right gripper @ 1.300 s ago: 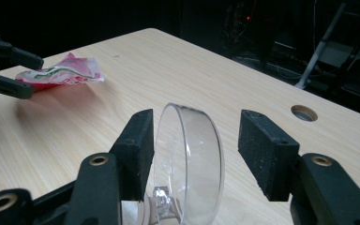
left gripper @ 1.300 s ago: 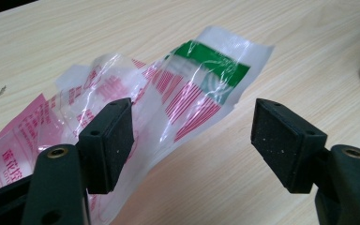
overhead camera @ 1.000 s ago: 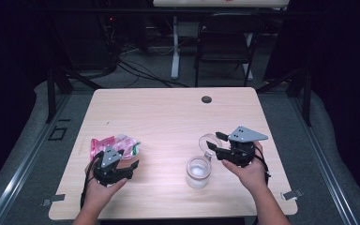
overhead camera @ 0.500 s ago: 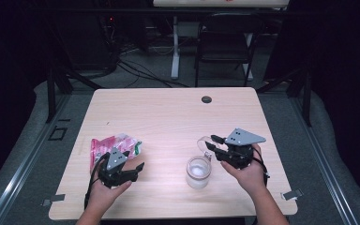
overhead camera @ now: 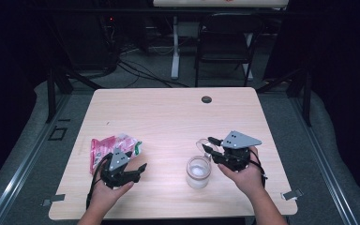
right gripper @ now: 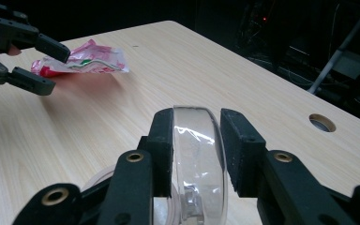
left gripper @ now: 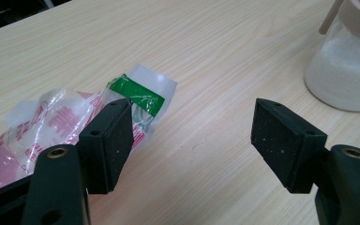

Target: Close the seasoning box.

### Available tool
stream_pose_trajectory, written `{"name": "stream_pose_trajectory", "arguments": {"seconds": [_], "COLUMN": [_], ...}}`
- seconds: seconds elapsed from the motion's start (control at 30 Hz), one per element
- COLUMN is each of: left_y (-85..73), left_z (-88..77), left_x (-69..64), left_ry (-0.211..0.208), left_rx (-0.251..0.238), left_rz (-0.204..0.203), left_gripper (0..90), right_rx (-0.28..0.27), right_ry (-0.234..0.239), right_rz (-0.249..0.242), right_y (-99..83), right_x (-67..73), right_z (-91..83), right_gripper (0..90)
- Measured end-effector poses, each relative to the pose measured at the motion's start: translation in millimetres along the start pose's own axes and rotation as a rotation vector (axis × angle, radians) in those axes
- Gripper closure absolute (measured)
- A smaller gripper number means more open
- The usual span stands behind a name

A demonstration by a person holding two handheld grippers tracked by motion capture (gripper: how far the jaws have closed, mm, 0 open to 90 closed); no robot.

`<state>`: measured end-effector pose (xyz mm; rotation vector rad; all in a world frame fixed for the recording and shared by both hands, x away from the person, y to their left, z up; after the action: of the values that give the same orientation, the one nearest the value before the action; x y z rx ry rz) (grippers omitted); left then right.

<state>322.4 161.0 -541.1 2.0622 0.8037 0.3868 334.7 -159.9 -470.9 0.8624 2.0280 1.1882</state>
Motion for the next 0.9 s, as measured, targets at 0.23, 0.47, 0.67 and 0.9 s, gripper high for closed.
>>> {"name": "stream_pose_trajectory", "arguments": {"seconds": [0.23, 0.47, 0.67, 0.9], "left_y": [3.4, 7.2, 9.6, 9.8], "left_z": [4.7, 9.3, 14.7, 21.7], "left_x": [-6.4, -11.9, -19.3, -24.4], "left_ry": [-0.022, -0.045, -0.065, -0.089], "left_rx": [-0.004, -0.012, -0.004, 0.018], "left_rz": [0.017, 0.031, 0.056, 0.069], "left_gripper": [30.4, 30.8, 30.9, 31.1], "right_rx": [0.002, -0.003, -0.001, -0.003], "right_ry": [-0.001, -0.001, -0.003, -0.013], "right_rz": [-0.059, -0.096, -0.125, -0.152], "right_y": [-0.6, -4.0, -6.6, -9.7], "right_x": [14.9, 25.6, 32.2, 38.2], "right_z": [1.2, 3.0, 3.6, 4.2], "right_gripper": [64.2, 61.5, 59.6, 57.8]}}
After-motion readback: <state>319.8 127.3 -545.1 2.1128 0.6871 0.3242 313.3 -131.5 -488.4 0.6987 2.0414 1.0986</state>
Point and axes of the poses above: each handheld gripper's, and its own axes: z roughly forward along the jaws, y roughly out of its top, x roughly to its left, the point moved 4 cm from there along z, roughly forward along the jaws, and after that the axes turned 10 degrees about -y, right-handed, at the moved point
